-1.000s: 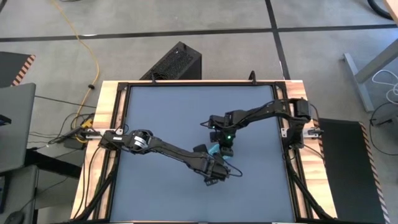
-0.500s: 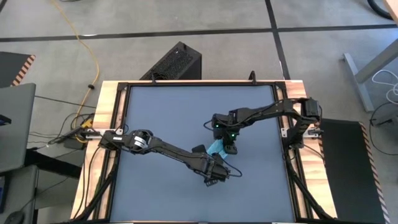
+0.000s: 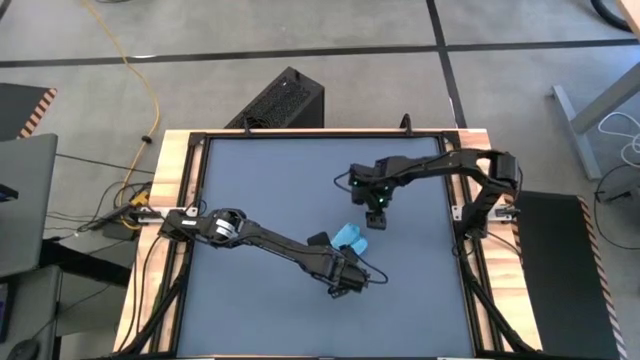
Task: Roll towel
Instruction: Roll the blue microfiber towel, then move the blue microfiber towel to the left of the table
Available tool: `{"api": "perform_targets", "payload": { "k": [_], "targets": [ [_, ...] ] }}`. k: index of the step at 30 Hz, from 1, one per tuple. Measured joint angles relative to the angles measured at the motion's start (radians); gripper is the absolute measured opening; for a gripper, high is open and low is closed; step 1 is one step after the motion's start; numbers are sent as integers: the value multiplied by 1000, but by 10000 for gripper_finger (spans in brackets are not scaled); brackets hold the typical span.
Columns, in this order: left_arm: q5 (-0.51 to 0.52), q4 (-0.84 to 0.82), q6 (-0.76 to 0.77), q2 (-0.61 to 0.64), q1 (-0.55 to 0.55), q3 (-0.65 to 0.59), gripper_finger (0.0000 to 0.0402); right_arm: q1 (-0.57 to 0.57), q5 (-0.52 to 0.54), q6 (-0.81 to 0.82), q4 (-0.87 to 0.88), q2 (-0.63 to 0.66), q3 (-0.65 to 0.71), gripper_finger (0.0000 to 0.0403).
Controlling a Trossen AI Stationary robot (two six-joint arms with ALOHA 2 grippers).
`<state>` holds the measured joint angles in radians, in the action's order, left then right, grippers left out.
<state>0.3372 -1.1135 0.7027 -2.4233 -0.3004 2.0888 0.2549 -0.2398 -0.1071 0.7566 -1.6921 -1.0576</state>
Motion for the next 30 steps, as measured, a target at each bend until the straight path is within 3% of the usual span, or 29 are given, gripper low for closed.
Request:
{"api": "perform_targets", "payload": {
  "k": [8, 20, 27, 30],
  "targets": [
    [85, -62, -23, 5, -15, 46, 196, 43, 50, -33, 72, 142, 0, 254],
    [38, -177, -168, 9, 0, 110, 212, 89, 113, -33, 157, 201, 5, 254],
    [26, -291, -168, 10, 0, 253, 241, 102, 112, -6, 62, 202, 138, 254],
    [47, -226, -173, 47, 2, 242, 247, 101, 111, 28, -4, 202, 233, 254]
  ]
}}
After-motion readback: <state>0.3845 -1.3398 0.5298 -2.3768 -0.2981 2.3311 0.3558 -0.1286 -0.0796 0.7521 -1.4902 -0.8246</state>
